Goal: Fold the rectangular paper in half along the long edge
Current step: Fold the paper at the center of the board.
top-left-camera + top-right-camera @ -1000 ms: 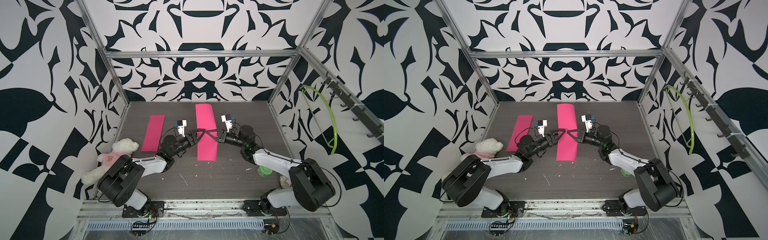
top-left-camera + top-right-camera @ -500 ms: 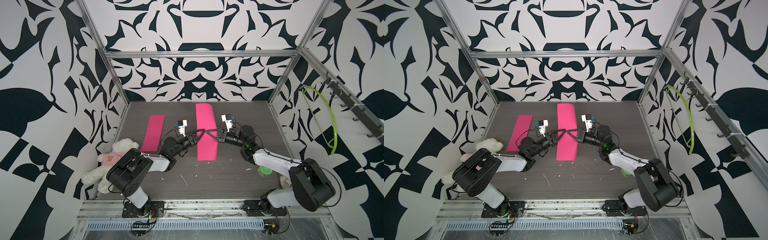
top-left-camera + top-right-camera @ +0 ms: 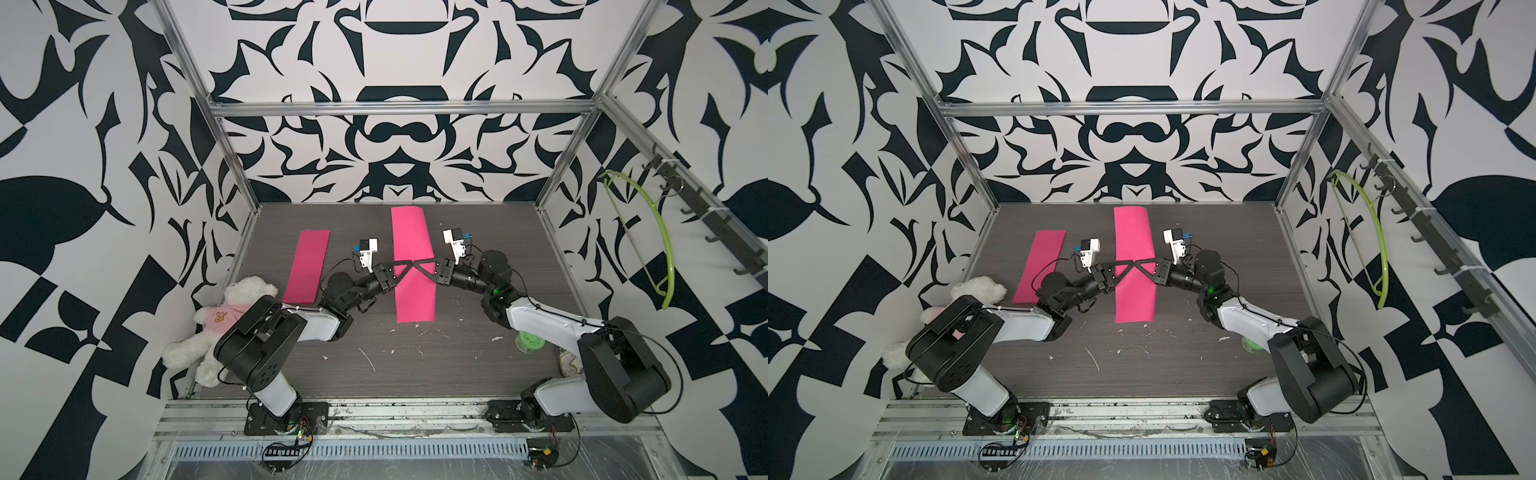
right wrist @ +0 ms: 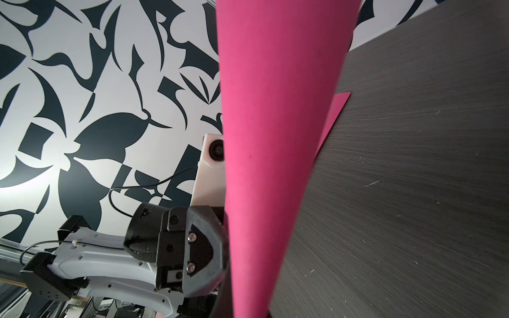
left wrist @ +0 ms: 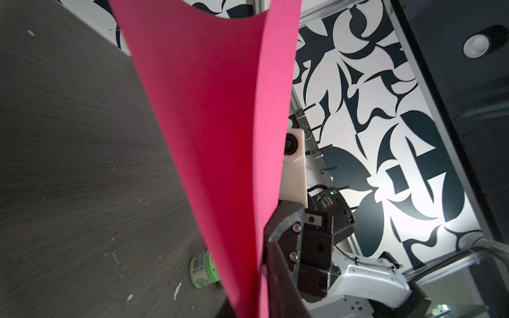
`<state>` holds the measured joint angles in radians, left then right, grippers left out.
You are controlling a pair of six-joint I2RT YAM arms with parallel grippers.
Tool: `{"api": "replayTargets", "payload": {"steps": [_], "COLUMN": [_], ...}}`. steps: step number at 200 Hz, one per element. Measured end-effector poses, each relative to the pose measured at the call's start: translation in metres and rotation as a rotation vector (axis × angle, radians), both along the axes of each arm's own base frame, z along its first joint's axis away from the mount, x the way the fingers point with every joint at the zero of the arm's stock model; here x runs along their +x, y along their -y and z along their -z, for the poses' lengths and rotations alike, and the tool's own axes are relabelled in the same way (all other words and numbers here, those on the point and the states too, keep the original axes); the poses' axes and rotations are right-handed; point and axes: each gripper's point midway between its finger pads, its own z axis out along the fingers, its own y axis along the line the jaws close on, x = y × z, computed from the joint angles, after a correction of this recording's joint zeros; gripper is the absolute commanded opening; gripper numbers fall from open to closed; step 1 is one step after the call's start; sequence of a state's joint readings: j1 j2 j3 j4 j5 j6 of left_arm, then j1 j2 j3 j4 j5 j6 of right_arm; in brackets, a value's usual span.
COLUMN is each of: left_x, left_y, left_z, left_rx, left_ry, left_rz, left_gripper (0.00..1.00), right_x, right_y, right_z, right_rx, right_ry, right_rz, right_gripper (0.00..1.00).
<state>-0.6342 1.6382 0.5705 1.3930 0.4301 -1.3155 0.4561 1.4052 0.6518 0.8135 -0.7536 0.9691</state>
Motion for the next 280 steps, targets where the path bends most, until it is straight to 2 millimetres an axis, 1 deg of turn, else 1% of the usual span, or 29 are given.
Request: {"api": "replayTargets", "payload": {"steps": [23,36,46,96,105,112,121,127,131,141,144,167,177,188,192,197,205,210,215,219,239,248,256,262,269,271,275,279,280], "left_x": [0.0,0.0,0.0,0.001,0.002,0.002,0.003,0.003,0.003,0.003,0.003,0.002,0.001,0.001,0.001,0.001,0.001,0.001,0.002,0.002,0.002,0.002,0.003,0.003,0.003,0.003,0.003,0.003,0.003], "left_y": [0.0,0.0,0.0,-0.002,-0.002,-0.003,-0.003,-0.003,-0.003,-0.003,-0.003,-0.003,-0.003,-0.003,-0.003,-0.003,-0.003,-0.004,-0.004,-0.004,-0.004,-0.005,-0.005,-0.005,-0.005,-0.005,-0.005,-0.005,-0.005], "left_z": [0.001,0.0,0.0,-0.001,-0.001,-0.001,-0.001,-0.001,-0.001,-0.001,-0.001,-0.003,-0.004,-0.005,-0.005,-0.004,-0.004,-0.004,-0.004,-0.004,-0.004,-0.004,-0.004,-0.004,-0.004,-0.004,-0.004,-0.004,-0.004], "left_rx": [0.0,0.0,0.0,0.007,0.01,0.011,0.012,0.013,0.013,0.013,0.014,0.011,0.009,0.007,0.007,0.008,0.009,0.01,0.01,0.01,0.008,0.008,0.009,0.009,0.01,0.01,0.01,0.01,0.01], "left_ry": [-0.001,0.0,0.002,0.03,0.035,0.038,0.042,0.043,0.044,0.045,0.045,0.057,0.063,0.066,0.066,0.064,0.063,0.062,0.062,0.062,0.064,0.065,0.065,0.066,0.066,0.066,0.066,0.066,0.066], "left_rz": [0.004,0.004,0.003,-0.005,-0.008,-0.01,-0.012,-0.012,-0.013,-0.012,-0.013,-0.013,-0.011,-0.01,-0.01,-0.011,-0.011,-0.012,-0.012,-0.013,-0.014,-0.016,-0.017,-0.018,-0.018,-0.018,-0.018,-0.018,-0.018], "left_gripper": [0.05,0.0,0.0,0.0,0.0,0.0,0.0,0.0,0.0,0.0,0.0,0.0,0.0,0.0,0.0,0.0,0.0,0.0,0.0,0.0,0.0,0.0,0.0,0.0,0.0,0.0,0.0,0.0,0.0], "right_x": [0.0,0.0,0.0,0.001,0.001,0.001,0.002,0.003,0.003,0.004,0.004,0.004,0.003,0.001,0.002,0.002,0.002,0.003,0.004,0.004,0.01,0.012,0.014,0.015,0.018,0.019,0.02,0.021,0.021], "right_y": [0.001,0.001,0.001,0.001,0.002,0.002,0.003,0.004,0.005,0.005,0.006,0.009,0.01,0.012,0.013,0.014,0.017,0.018,0.019,0.02,0.023,0.023,0.023,0.022,0.022,0.022,0.022,0.022,0.022], "right_z": [0.0,0.0,0.0,-0.001,-0.003,-0.004,-0.007,-0.008,-0.008,-0.01,-0.01,-0.012,-0.014,-0.017,-0.018,-0.021,-0.023,-0.024,-0.025,-0.025,-0.024,-0.023,-0.023,-0.024,-0.026,-0.027,-0.029,-0.031,-0.031], "right_rx": [-0.001,-0.001,-0.001,0.013,0.024,0.031,0.039,0.044,0.046,0.054,0.053,0.055,0.052,0.046,0.048,0.047,0.044,0.043,0.042,0.041,0.037,0.033,0.034,0.033,0.035,0.037,0.037,0.039,0.04], "right_ry": [-0.001,-0.001,-0.002,-0.025,-0.034,-0.035,-0.033,-0.033,-0.029,-0.032,-0.031,-0.032,-0.03,-0.02,-0.023,-0.012,-0.002,0.004,0.006,0.011,-0.007,-0.013,-0.019,-0.015,-0.013,-0.016,-0.006,-0.004,-0.005], "right_rz": [0.002,0.002,0.003,0.007,0.009,0.01,0.013,0.016,0.017,0.02,0.021,0.032,0.038,0.044,0.05,0.056,0.066,0.071,0.077,0.079,0.095,0.097,0.099,0.1,0.105,0.107,0.109,0.112,0.112], "right_gripper": [0.0,0.0,0.0,0.39,0.44,0.45,0.44,0.38,0.3,0.05,0.0,0.0,0.16,0.3,0.33,0.34,0.33,0.28,0.15,0.0,0.0,0.17,0.29,0.34,0.34,0.33,0.24,0.07,0.01]}}
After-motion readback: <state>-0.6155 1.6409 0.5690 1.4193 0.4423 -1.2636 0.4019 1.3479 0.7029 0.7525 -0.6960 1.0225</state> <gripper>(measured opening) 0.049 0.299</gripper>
